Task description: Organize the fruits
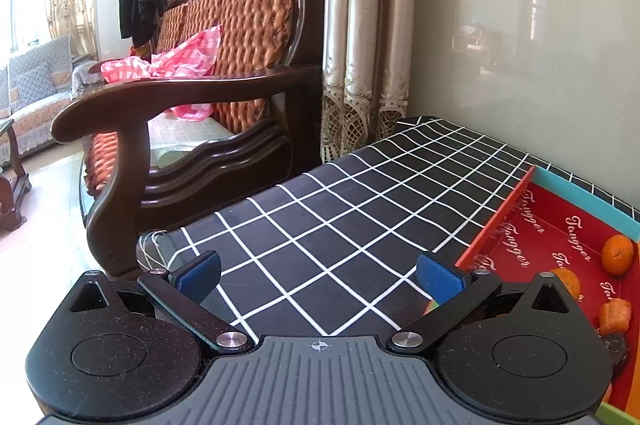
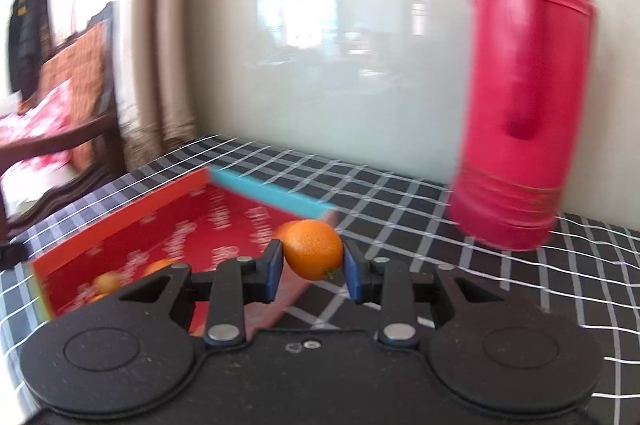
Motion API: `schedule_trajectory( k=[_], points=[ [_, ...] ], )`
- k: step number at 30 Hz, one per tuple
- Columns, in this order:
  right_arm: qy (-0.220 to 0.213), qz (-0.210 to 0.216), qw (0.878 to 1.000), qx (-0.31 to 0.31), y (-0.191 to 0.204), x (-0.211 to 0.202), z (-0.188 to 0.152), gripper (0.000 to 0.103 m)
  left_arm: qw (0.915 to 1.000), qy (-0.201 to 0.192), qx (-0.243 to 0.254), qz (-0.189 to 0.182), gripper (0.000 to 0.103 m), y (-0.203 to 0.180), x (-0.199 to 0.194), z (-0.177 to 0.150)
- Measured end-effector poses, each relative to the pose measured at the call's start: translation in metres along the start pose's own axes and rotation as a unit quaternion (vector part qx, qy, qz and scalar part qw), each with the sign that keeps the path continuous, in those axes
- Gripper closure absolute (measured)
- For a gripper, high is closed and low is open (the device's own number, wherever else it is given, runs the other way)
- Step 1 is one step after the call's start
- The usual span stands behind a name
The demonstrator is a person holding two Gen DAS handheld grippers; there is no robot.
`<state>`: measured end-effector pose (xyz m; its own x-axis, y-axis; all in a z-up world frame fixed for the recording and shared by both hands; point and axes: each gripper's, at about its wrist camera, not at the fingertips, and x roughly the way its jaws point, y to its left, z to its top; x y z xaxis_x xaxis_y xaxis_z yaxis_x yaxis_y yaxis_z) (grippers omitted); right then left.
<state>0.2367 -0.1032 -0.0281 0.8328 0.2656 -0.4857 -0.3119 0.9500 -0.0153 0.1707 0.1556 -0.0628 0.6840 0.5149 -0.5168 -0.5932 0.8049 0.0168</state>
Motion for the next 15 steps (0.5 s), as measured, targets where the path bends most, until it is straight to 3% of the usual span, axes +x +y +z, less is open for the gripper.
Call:
schedule_trajectory(
  k=[8, 13, 15],
  points=[
    [0.035, 0.022, 0.998, -0.041, 0.053, 0.019, -0.002, 0.079, 1.0000, 0.002, -0.008, -0.004, 0.000, 0.012, 0.002, 0.001],
    [0.033, 0.008, 0.999, -0.030, 0.057, 0.009, -0.006, 0.067, 0.9999, -0.008, 0.001, -0.012, 0.000, 0.010, -0.001, 0.002],
    [0.021, 0.001, 1.000, -0.016, 0.054, -0.004, -0.006, 0.055, 0.9997, -0.016, 0.004, -0.020, 0.000, 0.010, -0.004, 0.002]
  ],
)
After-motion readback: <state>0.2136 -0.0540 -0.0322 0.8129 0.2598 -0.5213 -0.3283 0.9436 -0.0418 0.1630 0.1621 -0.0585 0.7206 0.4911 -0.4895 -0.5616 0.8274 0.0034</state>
